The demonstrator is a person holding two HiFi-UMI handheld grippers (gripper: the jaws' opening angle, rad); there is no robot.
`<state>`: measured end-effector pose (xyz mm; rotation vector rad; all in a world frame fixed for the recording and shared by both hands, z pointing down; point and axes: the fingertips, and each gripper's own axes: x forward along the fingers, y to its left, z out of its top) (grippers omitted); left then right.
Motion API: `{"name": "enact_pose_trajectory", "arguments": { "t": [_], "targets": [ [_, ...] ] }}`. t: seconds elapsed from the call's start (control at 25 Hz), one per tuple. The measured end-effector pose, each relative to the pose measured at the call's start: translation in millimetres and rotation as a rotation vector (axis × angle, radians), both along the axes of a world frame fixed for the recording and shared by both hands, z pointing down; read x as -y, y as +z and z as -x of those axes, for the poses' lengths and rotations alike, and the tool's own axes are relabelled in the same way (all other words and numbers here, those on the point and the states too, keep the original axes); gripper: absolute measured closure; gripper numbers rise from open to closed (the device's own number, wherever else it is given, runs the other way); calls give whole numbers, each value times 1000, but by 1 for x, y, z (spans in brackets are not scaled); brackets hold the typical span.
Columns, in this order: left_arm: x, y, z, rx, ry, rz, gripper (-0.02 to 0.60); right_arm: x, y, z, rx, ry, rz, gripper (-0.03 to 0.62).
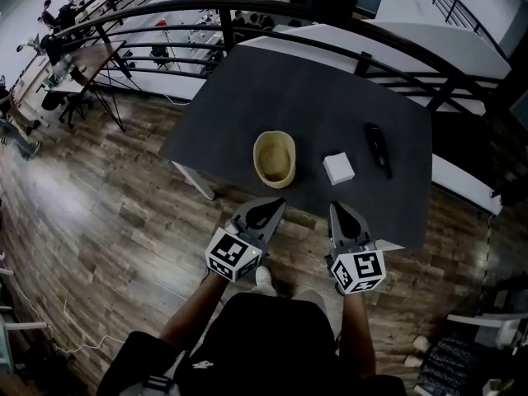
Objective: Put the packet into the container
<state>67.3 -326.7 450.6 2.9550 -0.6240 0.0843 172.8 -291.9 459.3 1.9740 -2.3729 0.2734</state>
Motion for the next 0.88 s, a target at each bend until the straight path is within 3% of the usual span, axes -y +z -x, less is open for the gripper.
{"name": "enact_pose_trajectory", "arguments": {
  "t": [0.44, 0.88],
  "targets": [
    [32, 19, -11, 16, 40, 47, 577, 32, 22, -14, -16, 25, 73, 591],
    [91, 10, -24, 34, -63, 4, 577, 94, 76, -69, -83, -17, 194, 584]
  ]
}}
